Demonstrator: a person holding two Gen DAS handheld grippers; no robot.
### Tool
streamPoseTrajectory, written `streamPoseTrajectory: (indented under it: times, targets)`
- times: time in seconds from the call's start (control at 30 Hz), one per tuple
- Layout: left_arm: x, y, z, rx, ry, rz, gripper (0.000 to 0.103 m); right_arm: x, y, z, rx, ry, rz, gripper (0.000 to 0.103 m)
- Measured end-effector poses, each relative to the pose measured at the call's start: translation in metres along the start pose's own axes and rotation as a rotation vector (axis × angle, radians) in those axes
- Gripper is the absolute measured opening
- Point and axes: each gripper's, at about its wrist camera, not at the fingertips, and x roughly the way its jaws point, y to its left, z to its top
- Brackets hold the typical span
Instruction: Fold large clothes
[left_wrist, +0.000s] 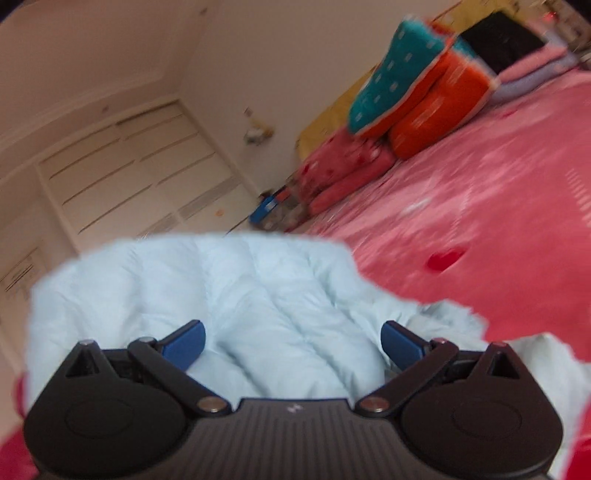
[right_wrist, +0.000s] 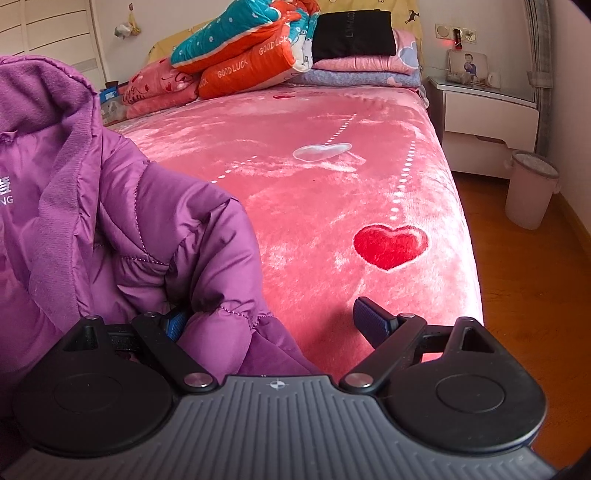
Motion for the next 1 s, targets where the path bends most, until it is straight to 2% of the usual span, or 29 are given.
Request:
streamPoseTrajectory:
  times: [0.2, 0.3, 0.37, 0.5, 0.6, 0.7, 0.8, 1.0]
  targets:
    - [-0.096, 0.011, 0.051, -0.087, -0.108, -0.106, 0.101, 0.000, -0.005, 0.003, 0.025, 0.016, 0.026, 0.103]
    - [-0.155, 0.020, 0.061, -0.088, -0.152, -0.197, 0.101, -0.007, -0.016, 0.008, 0.077, 0.033, 0.058, 0.103]
    - [-0.198, 0.025, 0.066, -0.076, -0.178, -0.276, 0.101, -0.022, -0.026, 0.013, 0.116, 0.007, 0.068, 0.103]
    - [-0.269, 0.026, 0.068, -0.065, -0.196, -0.406, 0.101, -0.067, -0.042, 0.028, 0.131, -0.093, 0.031, 0.103]
    - [-0.318, 0.027, 0.064, -0.087, -0.197, -0.497, 0.100, -0.102, -0.044, 0.032, 0.061, -0.172, -0.021, 0.103]
    - [-0.365, 0.027, 0.060, -0.123, -0.195, -0.598, 0.095, -0.136, -0.049, 0.029, 0.027, -0.212, -0.049, 0.103]
    - [-0.401, 0.018, 0.056, -0.163, -0.169, -0.723, 0.095, -0.163, -0.065, 0.022, 0.064, -0.225, -0.046, 0.103]
    - [-0.469, -0.021, 0.049, -0.135, -0.142, -0.906, 0.095, -0.203, -0.112, 0.005, 0.216, -0.195, -0.028, 0.103]
